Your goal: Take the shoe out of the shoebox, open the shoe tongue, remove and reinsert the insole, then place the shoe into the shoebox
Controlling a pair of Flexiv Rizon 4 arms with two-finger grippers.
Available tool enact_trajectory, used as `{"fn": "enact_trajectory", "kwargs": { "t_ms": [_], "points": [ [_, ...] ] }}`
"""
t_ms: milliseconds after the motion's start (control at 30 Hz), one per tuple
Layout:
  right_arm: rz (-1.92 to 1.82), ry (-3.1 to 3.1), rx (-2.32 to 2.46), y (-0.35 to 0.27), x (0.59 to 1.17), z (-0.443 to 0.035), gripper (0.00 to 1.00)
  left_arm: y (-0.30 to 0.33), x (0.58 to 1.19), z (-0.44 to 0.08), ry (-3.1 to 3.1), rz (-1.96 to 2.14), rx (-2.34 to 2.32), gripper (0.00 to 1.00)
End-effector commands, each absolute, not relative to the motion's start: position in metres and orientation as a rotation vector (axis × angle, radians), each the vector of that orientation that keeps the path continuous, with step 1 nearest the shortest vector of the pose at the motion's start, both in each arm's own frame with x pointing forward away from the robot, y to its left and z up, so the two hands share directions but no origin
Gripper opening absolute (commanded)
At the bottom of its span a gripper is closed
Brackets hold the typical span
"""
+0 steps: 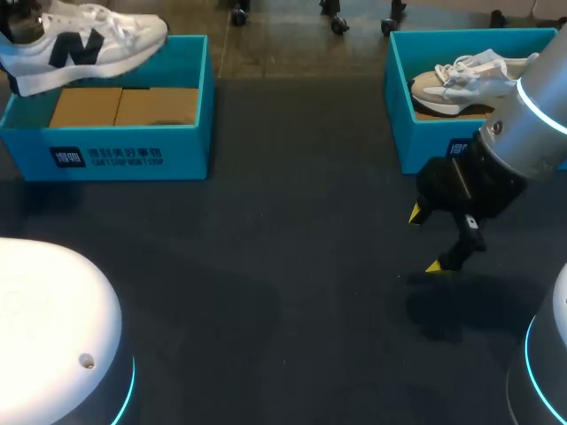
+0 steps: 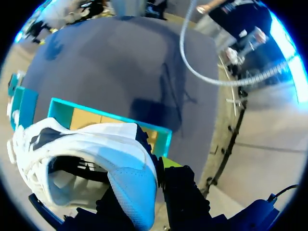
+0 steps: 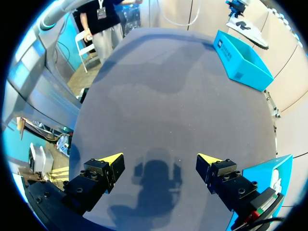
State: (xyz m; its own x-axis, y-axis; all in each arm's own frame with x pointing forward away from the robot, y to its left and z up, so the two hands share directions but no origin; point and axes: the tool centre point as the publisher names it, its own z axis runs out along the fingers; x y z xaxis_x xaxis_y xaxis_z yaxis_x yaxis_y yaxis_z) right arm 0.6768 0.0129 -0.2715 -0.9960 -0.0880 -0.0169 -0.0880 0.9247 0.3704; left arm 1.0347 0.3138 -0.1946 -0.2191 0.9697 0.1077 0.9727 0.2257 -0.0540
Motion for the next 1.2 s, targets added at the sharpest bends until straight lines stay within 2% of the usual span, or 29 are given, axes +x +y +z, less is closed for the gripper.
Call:
{"fn": "enact_trajectory", "kwargs": {
  "t_ms": [33,433,633,1000,1200],
  "points": [
    [0.589,3.081,-0.14,0.014,0.676,-0.273,1.0,0.31,1.031,-0.216,-2.286,-0.174,-2.01,0.0],
    [0.589,3.081,-0.14,0.014,0.676,-0.273,1.0,0.314,1.039,-0.222,-2.272,-0.2,-1.97,0.0],
    [0.589,3.081,-0.14,0.014,0.676,-0.273,1.0,0.314,1.054,-0.246,-2.248,-0.263,-1.985,0.0],
    [0.589,3.081,-0.14,0.014,0.676,-0.273,1.0,0.317,1.062,-0.245,-2.243,-0.241,-2.015,0.0],
    [0.589,3.081,-0.14,0.014,0.676,-0.273,1.0,0.308,1.082,-0.266,-2.257,-0.256,-1.966,0.0]
  ]
}}
